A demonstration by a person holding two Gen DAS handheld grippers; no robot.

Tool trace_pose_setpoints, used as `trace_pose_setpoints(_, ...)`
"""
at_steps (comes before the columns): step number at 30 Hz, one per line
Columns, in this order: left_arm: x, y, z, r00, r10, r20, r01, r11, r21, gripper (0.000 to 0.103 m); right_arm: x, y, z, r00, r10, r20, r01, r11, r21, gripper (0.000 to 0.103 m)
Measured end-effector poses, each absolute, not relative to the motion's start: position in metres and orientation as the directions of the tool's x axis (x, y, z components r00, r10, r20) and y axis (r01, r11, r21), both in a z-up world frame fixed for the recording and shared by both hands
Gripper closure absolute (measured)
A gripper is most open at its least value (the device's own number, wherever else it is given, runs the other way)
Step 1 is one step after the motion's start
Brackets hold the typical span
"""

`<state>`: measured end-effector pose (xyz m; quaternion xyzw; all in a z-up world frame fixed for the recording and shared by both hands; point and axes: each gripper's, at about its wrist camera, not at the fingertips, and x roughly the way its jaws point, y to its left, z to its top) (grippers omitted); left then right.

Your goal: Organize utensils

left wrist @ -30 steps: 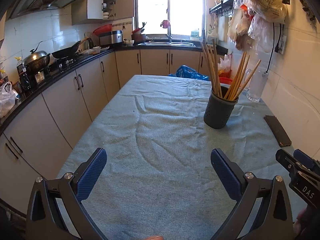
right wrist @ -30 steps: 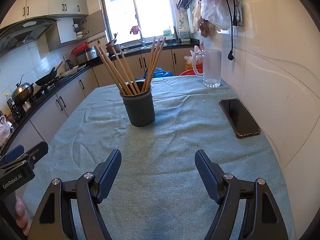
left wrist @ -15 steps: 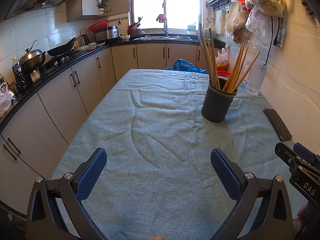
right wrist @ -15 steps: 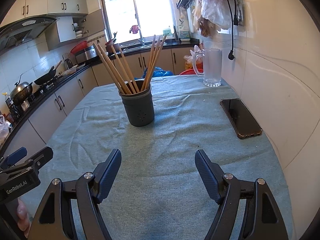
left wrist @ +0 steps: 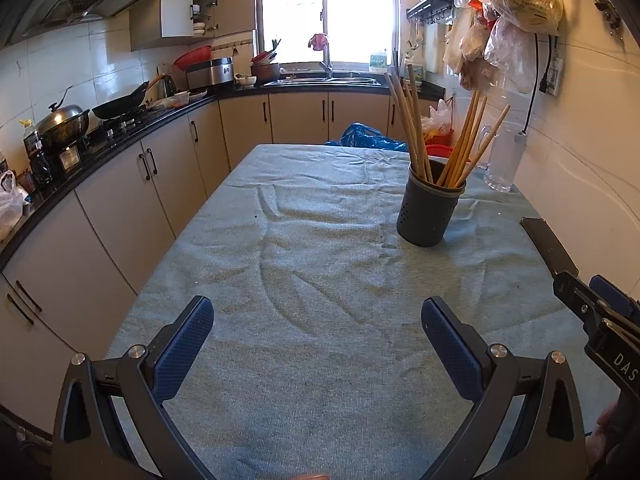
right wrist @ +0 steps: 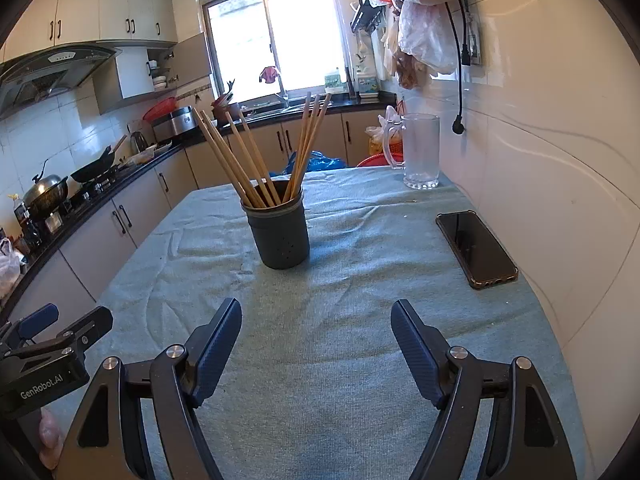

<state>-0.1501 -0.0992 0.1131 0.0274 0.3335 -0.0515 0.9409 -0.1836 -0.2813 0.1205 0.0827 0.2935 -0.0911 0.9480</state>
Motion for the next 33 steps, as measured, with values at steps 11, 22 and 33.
trace_pose_setpoints(11,-0.1568,-0.1002,0.1156,0.777,-0.083,-0.624,0.121,0.992,0.019,0.000,-0.1914,-0.2819,0.1253,0.824,-0.126,-0.552,0.222,0.969,0.110,0.021)
trace_pose_setpoints(22,-0.1602,-0.1015,0.1156,0.775,-0.084,-0.627,0.125,0.992,0.021,0.000,-0.1939,-0.2813,0.1257,0.826,-0.126,-0.550,0.221,0.969,0.110,0.020)
trace_pose_setpoints(33,-0.1582,-0.1021,0.1112,0.762,-0.091,-0.641,0.132,0.991,0.017,0.000,-0.1939,-0.2809,0.1256,0.825,-0.125,-0.551,0.221,0.969,0.110,0.020)
